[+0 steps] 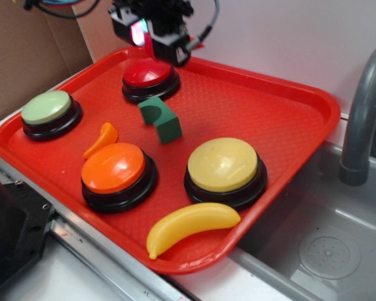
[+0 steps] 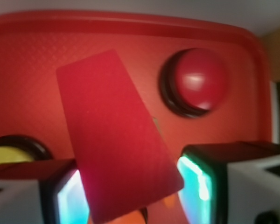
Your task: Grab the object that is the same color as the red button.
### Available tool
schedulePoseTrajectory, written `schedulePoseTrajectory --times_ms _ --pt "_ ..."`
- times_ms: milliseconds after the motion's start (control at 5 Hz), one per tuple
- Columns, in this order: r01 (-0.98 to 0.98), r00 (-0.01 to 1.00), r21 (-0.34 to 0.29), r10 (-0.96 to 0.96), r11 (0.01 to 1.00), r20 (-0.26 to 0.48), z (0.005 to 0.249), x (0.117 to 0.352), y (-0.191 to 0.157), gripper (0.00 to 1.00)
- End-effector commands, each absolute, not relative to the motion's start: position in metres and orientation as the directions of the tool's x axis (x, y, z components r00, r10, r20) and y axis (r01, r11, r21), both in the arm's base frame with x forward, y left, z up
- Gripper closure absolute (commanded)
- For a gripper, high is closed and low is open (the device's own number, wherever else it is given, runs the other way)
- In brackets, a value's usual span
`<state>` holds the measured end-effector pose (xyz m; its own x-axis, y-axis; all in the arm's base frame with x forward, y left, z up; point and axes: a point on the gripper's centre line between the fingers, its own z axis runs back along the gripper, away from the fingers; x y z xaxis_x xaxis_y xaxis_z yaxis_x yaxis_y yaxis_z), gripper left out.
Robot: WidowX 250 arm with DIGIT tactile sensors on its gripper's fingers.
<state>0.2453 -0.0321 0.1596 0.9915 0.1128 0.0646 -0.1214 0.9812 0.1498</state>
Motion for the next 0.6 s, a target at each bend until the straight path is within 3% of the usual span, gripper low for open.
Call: schedulePoseTrajectory --times_ms 0,200,400 --pt "-0.284 0.958 0.132 0.275 0.950 0.082 0.265 0.204 -0.016 1.00" --pt "-0.224 0.968 0.109 0.208 0.968 0.143 0.278 0.193 -0.014 1.00" --pt "-0.160 0.981 0.122 0.145 0.980 0.126 0.270 0.194 -0.014 1.00"
